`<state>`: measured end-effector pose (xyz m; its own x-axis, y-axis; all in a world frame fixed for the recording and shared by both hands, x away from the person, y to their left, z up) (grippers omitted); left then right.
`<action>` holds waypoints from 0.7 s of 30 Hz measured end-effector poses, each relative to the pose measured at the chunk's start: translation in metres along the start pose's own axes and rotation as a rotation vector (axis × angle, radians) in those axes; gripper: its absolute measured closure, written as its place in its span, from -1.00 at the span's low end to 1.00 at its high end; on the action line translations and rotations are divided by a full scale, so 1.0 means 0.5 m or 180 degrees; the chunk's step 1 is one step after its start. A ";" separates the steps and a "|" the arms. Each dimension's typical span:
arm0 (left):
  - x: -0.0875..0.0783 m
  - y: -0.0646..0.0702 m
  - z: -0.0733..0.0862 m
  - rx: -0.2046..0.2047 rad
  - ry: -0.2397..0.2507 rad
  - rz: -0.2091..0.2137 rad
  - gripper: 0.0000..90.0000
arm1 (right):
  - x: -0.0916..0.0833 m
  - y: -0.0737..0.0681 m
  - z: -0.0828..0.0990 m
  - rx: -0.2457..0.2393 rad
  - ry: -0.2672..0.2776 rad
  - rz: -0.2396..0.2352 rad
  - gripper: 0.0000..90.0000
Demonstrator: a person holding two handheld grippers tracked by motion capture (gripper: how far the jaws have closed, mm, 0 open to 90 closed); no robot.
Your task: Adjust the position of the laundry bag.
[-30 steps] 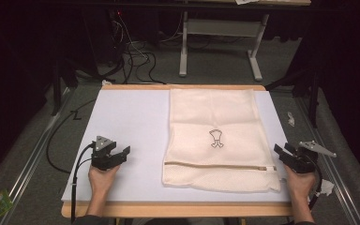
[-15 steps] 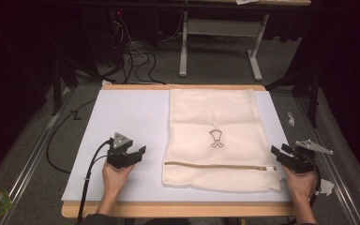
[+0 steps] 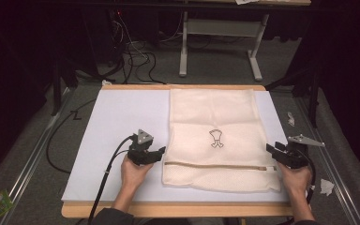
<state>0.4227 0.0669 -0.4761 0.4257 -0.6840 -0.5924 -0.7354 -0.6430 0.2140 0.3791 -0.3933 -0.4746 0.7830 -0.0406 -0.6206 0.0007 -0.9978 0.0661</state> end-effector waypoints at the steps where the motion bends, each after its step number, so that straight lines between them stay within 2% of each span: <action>1: 0.005 0.004 -0.003 0.0006 -0.0012 0.0009 -0.13 | 0.002 -0.001 -0.001 -0.0006 -0.0024 0.0004 0.23; 9: 0.053 0.015 -0.019 -0.0066 -0.0139 0.0002 -0.12 | 0.017 -0.007 -0.005 -0.0001 -0.0175 0.0020 0.22; 12: 0.068 0.015 -0.025 -0.0122 -0.0141 -0.0014 -0.11 | 0.024 -0.007 -0.006 0.0031 -0.0230 0.0005 0.23; 16: 0.089 0.010 -0.024 -0.0226 -0.0235 -0.0060 -0.01 | 0.034 -0.009 -0.004 0.0020 -0.0304 -0.0027 0.24; 18: 0.096 0.008 -0.022 -0.0245 -0.0286 -0.0148 0.01 | 0.036 -0.009 -0.003 0.0034 -0.0325 -0.0032 0.25; 21: 0.102 0.007 -0.022 -0.0269 -0.0275 -0.0168 0.03 | 0.039 -0.009 -0.003 0.0033 -0.0334 -0.0031 0.31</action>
<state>0.4477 0.0258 -0.4969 0.4129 -0.6186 -0.6685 -0.6645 -0.7066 0.2434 0.3953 -0.3896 -0.4861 0.7137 -0.0354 -0.6996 0.0012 -0.9987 0.0518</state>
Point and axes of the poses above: each handheld gripper's, and its own axes: x roughly forward along the jaws, z roughly out of its underside, y roughly to its right, the point moved 4 cm from there along x, roughly forward along the jaws, and after that the axes turned 14 degrees about z, right-handed, at the moved point
